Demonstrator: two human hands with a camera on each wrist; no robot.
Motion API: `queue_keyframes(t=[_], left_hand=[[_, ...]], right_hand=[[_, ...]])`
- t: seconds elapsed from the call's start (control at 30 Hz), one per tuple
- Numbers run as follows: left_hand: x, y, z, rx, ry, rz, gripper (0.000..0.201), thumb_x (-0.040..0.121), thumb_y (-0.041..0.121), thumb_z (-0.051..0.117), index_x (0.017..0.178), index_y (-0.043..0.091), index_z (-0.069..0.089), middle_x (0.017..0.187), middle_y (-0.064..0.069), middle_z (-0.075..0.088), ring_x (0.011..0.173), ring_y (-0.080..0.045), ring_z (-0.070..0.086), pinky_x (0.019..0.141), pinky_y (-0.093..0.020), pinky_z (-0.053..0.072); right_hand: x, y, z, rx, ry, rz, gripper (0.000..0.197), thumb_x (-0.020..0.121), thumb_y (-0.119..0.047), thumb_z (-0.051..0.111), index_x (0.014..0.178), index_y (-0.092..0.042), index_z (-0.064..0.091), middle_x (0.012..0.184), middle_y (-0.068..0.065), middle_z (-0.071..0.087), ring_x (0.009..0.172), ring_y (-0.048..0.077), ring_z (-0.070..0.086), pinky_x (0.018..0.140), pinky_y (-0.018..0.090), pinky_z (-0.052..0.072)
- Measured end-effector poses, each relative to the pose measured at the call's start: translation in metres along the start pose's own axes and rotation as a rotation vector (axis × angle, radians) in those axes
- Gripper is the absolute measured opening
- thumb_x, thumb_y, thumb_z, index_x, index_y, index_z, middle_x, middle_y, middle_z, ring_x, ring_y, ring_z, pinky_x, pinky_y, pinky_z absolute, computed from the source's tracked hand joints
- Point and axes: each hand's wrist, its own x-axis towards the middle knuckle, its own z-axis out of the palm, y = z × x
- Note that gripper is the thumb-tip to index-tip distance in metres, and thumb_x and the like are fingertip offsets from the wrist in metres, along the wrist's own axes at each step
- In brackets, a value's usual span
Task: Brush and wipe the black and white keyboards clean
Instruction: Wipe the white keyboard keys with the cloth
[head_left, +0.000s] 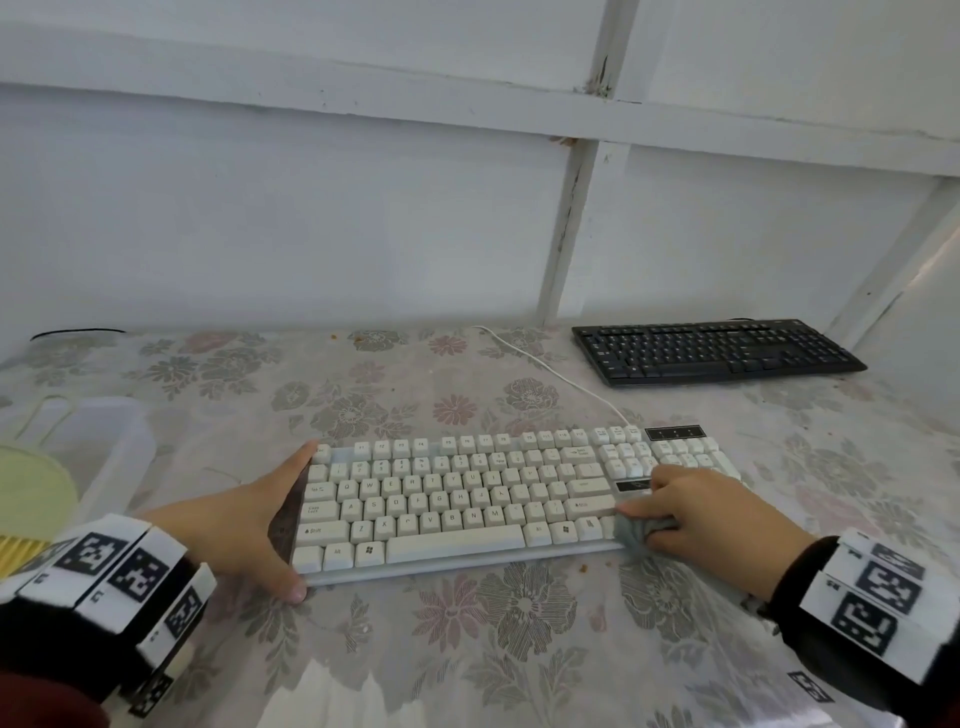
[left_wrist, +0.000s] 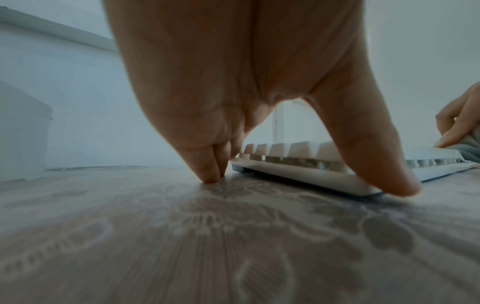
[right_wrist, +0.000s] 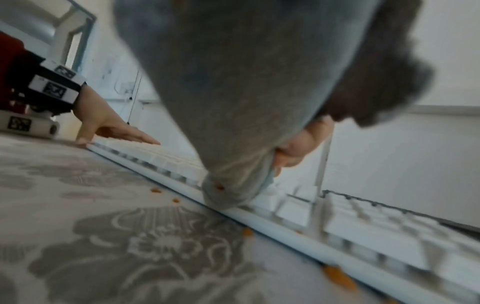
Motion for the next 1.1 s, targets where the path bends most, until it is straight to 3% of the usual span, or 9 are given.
queue_keyframes(t=[0.13, 0.27, 0.5, 0.73, 0.8, 0.87, 0.97, 1.03, 1.1], left_hand=[[0.000, -0.002, 0.000, 0.040, -0.001, -0.017, 0.158, 0.034, 0.052, 0.089, 0.140, 0.040, -0.028, 0.152, 0.013, 0.020, 0.131, -0.010, 0.033, 0.111, -0.030, 0.030], [0.001, -0.004, 0.000, 0.015, -0.001, 0.008, 0.160, 0.028, 0.058, 0.088, 0.138, 0.045, -0.028, 0.152, 0.015, 0.021, 0.132, -0.010, 0.034, 0.112, -0.034, 0.031], [0.000, -0.003, -0.001, -0.006, -0.003, 0.039, 0.164, 0.018, 0.066, 0.082, 0.139, 0.042, -0.026, 0.151, 0.014, 0.020, 0.132, -0.009, 0.032, 0.112, -0.032, 0.029], [-0.002, 0.001, -0.001, -0.017, -0.005, 0.045, 0.166, 0.013, 0.068, 0.080, 0.140, 0.040, -0.025, 0.149, 0.013, 0.020, 0.130, -0.010, 0.032, 0.110, -0.027, 0.028], [-0.001, 0.001, -0.001, -0.018, -0.009, 0.047, 0.168, 0.013, 0.069, 0.079, 0.141, 0.038, -0.025, 0.150, 0.013, 0.019, 0.131, -0.009, 0.031, 0.111, -0.028, 0.028], [0.000, 0.000, -0.001, -0.023, -0.013, 0.053, 0.168, 0.013, 0.069, 0.080, 0.141, 0.038, -0.025, 0.151, 0.013, 0.017, 0.133, -0.010, 0.029, 0.112, -0.030, 0.027], [0.003, -0.003, -0.001, -0.027, -0.014, 0.056, 0.168, 0.014, 0.068, 0.081, 0.141, 0.038, -0.025, 0.147, 0.016, 0.018, 0.133, -0.009, 0.029, 0.113, -0.030, 0.026], [0.005, -0.006, -0.001, -0.029, -0.019, 0.055, 0.167, 0.015, 0.066, 0.082, 0.140, 0.039, -0.026, 0.145, 0.018, 0.019, 0.133, -0.009, 0.029, 0.113, -0.030, 0.026], [0.009, -0.011, 0.000, -0.039, -0.011, 0.071, 0.165, 0.019, 0.062, 0.086, 0.139, 0.041, -0.026, 0.149, 0.017, 0.018, 0.135, -0.009, 0.029, 0.115, -0.033, 0.026]], right_hand=[[-0.007, 0.017, -0.013, -0.001, 0.021, 0.061, 0.022, 0.091, -0.029, 0.051, 0.099, -0.033, 0.072, 0.075, -0.012, 0.043, 0.066, 0.000, 0.041, 0.058, 0.013, 0.032], [-0.008, 0.017, -0.023, 0.063, 0.090, 0.068, 0.022, 0.090, -0.027, 0.056, 0.102, -0.037, 0.072, 0.075, -0.008, 0.048, 0.067, 0.003, 0.044, 0.061, 0.012, 0.034], [0.000, -0.010, -0.003, -0.019, 0.011, 0.048, 0.026, 0.090, -0.017, 0.047, 0.094, -0.028, 0.070, 0.073, -0.015, 0.033, 0.061, -0.001, 0.034, 0.049, 0.016, 0.023], [0.001, -0.011, -0.008, -0.096, -0.038, 0.108, 0.026, 0.085, -0.012, 0.055, 0.084, -0.032, 0.072, 0.073, -0.014, 0.031, 0.067, 0.010, 0.045, 0.049, 0.016, 0.024], [-0.002, -0.008, -0.009, -0.127, -0.046, 0.108, 0.036, 0.087, -0.013, 0.053, 0.057, -0.033, 0.053, 0.072, -0.013, 0.029, 0.059, 0.002, 0.035, 0.048, 0.017, 0.022], [-0.007, -0.002, -0.012, -0.125, -0.053, 0.122, 0.046, 0.089, -0.019, 0.053, 0.049, -0.033, 0.036, 0.072, -0.011, 0.030, 0.057, 0.002, 0.034, 0.048, 0.017, 0.025], [-0.013, 0.012, -0.020, -0.113, -0.038, 0.180, 0.037, 0.087, -0.021, 0.053, 0.052, -0.031, 0.048, 0.071, -0.009, 0.034, 0.057, 0.004, 0.037, 0.048, 0.017, 0.028], [-0.014, 0.020, -0.024, -0.105, -0.001, 0.183, 0.024, 0.083, -0.017, 0.052, 0.065, -0.025, 0.065, 0.070, -0.009, 0.036, 0.058, 0.005, 0.039, 0.049, 0.016, 0.028], [-0.013, 0.023, -0.024, -0.025, 0.037, 0.137, 0.025, 0.084, -0.019, 0.054, 0.083, -0.034, 0.074, 0.072, -0.009, 0.043, 0.064, 0.004, 0.044, 0.053, 0.014, 0.030]])
